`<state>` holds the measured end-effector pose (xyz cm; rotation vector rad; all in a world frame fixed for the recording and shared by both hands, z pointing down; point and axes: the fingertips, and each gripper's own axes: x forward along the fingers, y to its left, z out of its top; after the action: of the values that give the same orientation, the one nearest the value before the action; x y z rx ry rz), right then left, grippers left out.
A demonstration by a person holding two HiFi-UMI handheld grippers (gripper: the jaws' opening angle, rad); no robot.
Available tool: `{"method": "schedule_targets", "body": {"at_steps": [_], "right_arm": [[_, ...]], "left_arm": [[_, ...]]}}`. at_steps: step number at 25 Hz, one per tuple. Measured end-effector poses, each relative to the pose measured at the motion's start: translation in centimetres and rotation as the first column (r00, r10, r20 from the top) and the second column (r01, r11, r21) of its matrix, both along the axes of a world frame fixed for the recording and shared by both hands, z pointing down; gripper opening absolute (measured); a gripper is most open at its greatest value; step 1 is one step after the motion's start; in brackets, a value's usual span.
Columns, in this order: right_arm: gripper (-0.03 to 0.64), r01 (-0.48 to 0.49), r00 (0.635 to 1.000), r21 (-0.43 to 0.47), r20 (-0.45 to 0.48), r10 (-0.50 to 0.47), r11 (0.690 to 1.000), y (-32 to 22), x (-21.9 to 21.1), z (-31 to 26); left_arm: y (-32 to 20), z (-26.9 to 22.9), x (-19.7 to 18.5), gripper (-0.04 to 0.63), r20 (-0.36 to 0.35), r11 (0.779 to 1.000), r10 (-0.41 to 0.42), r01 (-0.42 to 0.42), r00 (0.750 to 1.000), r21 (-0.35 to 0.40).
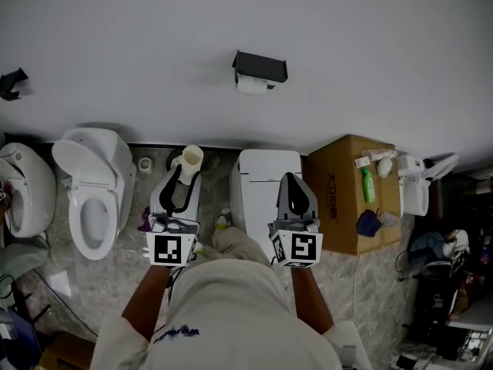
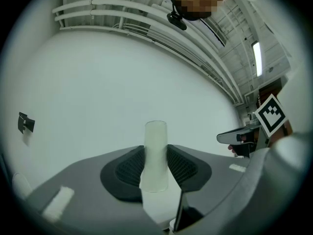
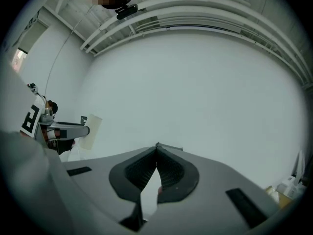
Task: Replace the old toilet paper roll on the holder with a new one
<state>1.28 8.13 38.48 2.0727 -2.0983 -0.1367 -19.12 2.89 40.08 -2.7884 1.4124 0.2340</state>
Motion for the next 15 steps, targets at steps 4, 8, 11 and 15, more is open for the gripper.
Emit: {"method": "schedule_targets", "body": {"at_steps": [4, 8, 11, 15], "right_arm": [[0.003, 0.007, 0.999, 0.032, 0.035, -0.009, 0.999, 1.3, 0.9, -0.5], [0.003, 0.016, 0.995, 0.025, 0.097, -0.018, 1.0, 2.4, 1.8, -0.1], [0.003, 0.025, 0.992, 0.023, 0.125, -0.028, 0.999, 3.3, 3.0, -0.1], [0.003, 0.051, 0.991, 0.027, 0.126, -0.054, 0.998, 4.6, 4.4, -0.5]], "left_arm": [[1.7, -0.5, 1.1, 0.15, -0.019, 1.0, -0.003, 0.003, 1.0, 0.02], [3.2, 0.0, 1.7, 0.15, 0.013, 1.0, -0.008, 0.009, 1.0, -0.004], [3.8, -0.1, 2.4, 0.15, 0.046, 1.0, -0.02, 0.021, 0.999, -0.001], [4.8, -0.7, 3.4, 0.15, 0.074, 0.998, -0.056, 0.054, 0.996, 0.023]]}}
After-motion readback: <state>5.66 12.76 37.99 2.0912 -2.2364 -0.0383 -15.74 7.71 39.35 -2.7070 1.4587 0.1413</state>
